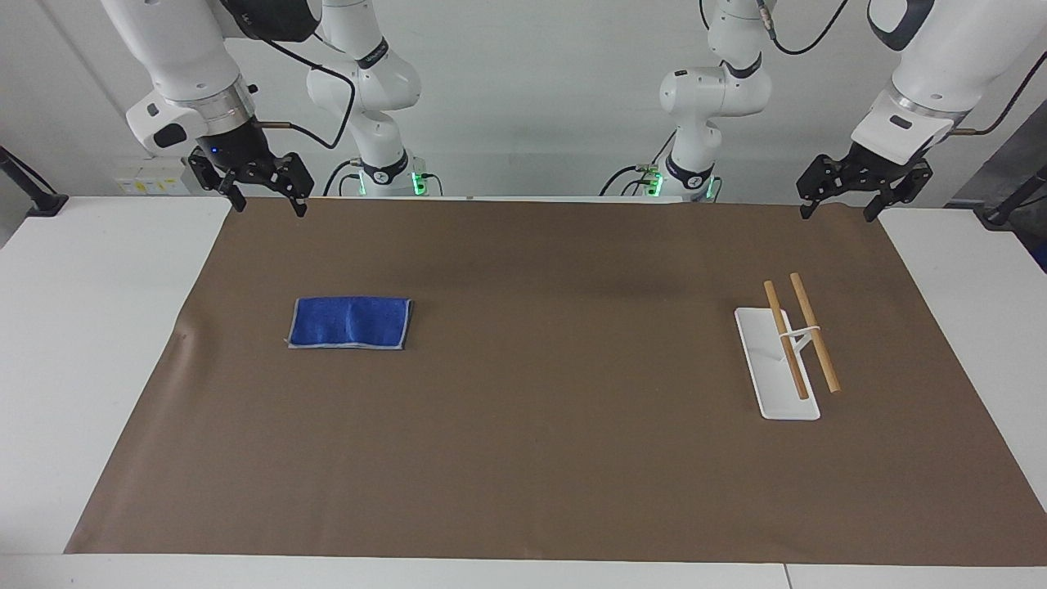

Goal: Right arm passes towel to left arm to hang
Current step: 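Move the right gripper down toward the folded blue towel, then grasp the blue towel's edge with the right gripper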

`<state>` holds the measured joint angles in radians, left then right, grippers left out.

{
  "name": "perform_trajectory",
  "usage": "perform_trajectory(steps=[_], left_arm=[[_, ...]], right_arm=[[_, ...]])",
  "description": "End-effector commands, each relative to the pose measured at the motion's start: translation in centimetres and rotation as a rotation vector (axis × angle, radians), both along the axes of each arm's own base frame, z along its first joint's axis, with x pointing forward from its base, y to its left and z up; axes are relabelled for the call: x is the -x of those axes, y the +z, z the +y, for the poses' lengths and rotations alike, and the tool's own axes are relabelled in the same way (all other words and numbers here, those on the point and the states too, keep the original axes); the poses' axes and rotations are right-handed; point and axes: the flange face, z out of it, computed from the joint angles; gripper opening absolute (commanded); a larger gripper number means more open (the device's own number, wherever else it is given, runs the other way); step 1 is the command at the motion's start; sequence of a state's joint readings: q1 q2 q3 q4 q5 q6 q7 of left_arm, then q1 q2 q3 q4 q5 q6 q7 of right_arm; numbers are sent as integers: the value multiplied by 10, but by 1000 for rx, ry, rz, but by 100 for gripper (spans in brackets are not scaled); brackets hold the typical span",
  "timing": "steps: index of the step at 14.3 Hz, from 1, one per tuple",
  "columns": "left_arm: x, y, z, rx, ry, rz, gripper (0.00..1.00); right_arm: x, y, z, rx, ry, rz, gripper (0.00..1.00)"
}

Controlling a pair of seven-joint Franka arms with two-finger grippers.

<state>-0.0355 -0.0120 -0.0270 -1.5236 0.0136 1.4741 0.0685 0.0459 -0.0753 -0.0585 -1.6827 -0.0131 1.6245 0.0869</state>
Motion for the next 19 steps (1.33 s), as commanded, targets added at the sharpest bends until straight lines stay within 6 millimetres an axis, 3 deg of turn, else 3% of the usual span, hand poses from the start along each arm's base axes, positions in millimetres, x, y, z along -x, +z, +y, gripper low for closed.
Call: perform_trajectory(steps=[1,5,8,10,14,19], left_arm=[[9,1,1,-20,6,6,100],[9,1,1,-20,8,6,100],[9,1,1,-20,8,7,100],[9,1,1,-20,8,7,100],[9,1,2,-22,8,7,100],[9,1,1,-20,8,7,100]], right_arm=[[7,-46,1,-18,-3,-17,100],[2,-89,1,-19,14,-25,100],[11,-148,3,-18,81,-11,100],[16,-176,3,-16,85,-35,100],[27,-240,30,-15,135,-30,100],[29,-291,25,-7,182,-59,100]])
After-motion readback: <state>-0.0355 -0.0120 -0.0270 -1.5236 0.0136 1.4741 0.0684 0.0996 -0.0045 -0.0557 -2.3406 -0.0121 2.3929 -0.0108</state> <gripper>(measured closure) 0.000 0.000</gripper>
